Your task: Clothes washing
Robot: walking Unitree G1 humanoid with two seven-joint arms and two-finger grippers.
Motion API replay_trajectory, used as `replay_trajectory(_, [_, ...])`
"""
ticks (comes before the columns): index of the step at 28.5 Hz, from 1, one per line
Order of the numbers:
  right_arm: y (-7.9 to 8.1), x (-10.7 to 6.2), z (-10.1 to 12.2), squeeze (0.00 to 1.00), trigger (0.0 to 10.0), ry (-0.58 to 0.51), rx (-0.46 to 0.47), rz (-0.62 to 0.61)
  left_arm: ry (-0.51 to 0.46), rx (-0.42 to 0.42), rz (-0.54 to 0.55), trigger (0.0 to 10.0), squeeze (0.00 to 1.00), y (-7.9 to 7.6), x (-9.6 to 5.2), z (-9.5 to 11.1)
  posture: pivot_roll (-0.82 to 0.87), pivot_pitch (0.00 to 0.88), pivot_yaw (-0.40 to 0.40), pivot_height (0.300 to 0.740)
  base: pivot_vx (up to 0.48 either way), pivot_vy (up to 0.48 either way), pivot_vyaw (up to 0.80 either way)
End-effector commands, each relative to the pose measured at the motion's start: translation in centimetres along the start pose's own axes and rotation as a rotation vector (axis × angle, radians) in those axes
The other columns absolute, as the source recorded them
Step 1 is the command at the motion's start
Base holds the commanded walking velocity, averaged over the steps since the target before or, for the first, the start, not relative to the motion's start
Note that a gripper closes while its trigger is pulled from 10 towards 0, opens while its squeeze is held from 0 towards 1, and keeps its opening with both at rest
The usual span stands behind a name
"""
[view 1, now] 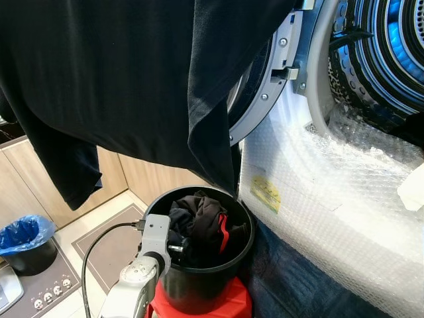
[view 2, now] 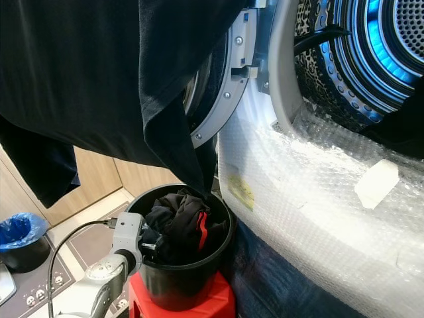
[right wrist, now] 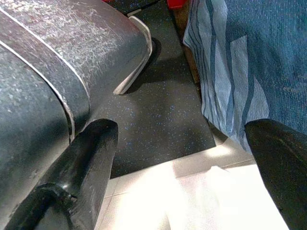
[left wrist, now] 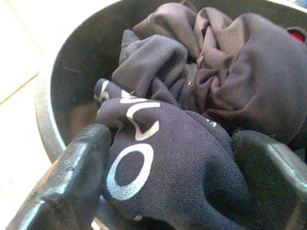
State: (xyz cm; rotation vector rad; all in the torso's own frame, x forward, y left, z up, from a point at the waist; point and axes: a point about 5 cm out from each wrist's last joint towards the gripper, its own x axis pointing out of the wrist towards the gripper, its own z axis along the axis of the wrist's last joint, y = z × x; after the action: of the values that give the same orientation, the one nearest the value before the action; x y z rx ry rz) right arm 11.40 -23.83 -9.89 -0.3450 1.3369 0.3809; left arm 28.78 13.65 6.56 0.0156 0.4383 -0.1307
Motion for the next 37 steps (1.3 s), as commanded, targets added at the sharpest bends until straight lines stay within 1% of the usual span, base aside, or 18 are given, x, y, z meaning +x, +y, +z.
replay_trajectory(1, [0.16, 0.07, 0.16, 0.0, 10.0, -0.003, 0.001, 0.001, 0.02, 0.006, 0.014, 0.0, 0.0, 0.41, -0.27, -0.35, -0.06, 0.0, -0.02, 0.74, 0.0, 0.0, 0.0])
replay_trajectory(12, [0.01, 0.05, 0.54, 0.0, 10.0, -0.009, -0.009, -0.007, 0.019, -0.002, 0.028, 0.0, 0.0, 0.77, -0.6, -0.48, -0.05, 0.0, -0.023, 0.74, 0.0, 0.0, 0.0])
replay_trajectory(31, [-0.09, 0.03, 0.44, 0.0, 10.0, -0.011, 0.001, -0.018, 0.022, -0.014, 0.034, 0.0, 0.0, 0.78, -0.84, -0.59, -0.05, 0.0, -0.023, 0.74, 0.0, 0.0, 0.0])
replay_trajectory(37, [-0.17, 0.01, 0.59, 0.0, 10.0, -0.015, 0.001, -0.02, 0.002, -0.011, 0.044, 0.0, 0.0, 0.82, -0.95, -0.42, -0.05, 0.0, -0.025, 0.74, 0.0, 0.0, 0.0])
